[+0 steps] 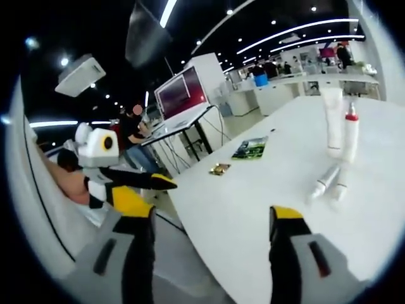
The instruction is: Arrange the skincare products in the storage area until every visible bottle or jar stands upright without overlapping.
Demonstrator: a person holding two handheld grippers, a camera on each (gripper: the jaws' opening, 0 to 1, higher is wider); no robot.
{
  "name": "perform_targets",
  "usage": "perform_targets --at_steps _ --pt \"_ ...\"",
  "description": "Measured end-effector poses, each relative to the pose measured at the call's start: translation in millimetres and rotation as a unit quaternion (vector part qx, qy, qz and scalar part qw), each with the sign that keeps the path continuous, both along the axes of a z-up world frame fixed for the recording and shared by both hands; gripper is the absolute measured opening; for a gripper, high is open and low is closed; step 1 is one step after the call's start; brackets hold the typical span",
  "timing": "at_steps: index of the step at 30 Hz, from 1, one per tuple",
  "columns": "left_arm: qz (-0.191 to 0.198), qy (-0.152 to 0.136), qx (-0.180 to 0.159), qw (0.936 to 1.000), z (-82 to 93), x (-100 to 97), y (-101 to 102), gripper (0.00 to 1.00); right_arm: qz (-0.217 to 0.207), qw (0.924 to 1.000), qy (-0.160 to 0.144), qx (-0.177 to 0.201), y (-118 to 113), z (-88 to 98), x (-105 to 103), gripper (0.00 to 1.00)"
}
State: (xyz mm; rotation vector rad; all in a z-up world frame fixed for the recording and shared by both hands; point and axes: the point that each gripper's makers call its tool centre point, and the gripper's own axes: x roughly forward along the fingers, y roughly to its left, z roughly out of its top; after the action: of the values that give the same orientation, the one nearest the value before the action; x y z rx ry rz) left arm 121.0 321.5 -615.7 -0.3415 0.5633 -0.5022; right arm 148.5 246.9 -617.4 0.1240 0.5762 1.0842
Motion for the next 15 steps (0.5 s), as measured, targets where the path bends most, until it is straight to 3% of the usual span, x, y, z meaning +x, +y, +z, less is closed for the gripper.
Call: perform_targets --at_steps 4,10,14,15 --pt "0.008 0.003 0.001 1.0 -1.0 2.3 1.0 0.6 -0.006 1.0 -0.002 0.003 -4.3 1.2 0.3 0.75" --pt "-0.011 -0.002 0.03 0.9995 -4.6 -1.9 -5.6 0.6 -0.052 0.9984 0.008 -0.021 -26.5 -17.3 8.5 0.74" --pt "-0.003 -0.015 0.065 0.9978 -4.4 -2.3 -5.2 0.56 -0.131 0.9877 0.041 -0.075 -58.7 -51.7 35.2 0.7" --pt "0.014 -0.035 0.086 0.9955 -1.6 1.6 0.3 0.53 -0.145 0.984 0.048 -0.091 -65.8 -57.3 42.7 0.69"
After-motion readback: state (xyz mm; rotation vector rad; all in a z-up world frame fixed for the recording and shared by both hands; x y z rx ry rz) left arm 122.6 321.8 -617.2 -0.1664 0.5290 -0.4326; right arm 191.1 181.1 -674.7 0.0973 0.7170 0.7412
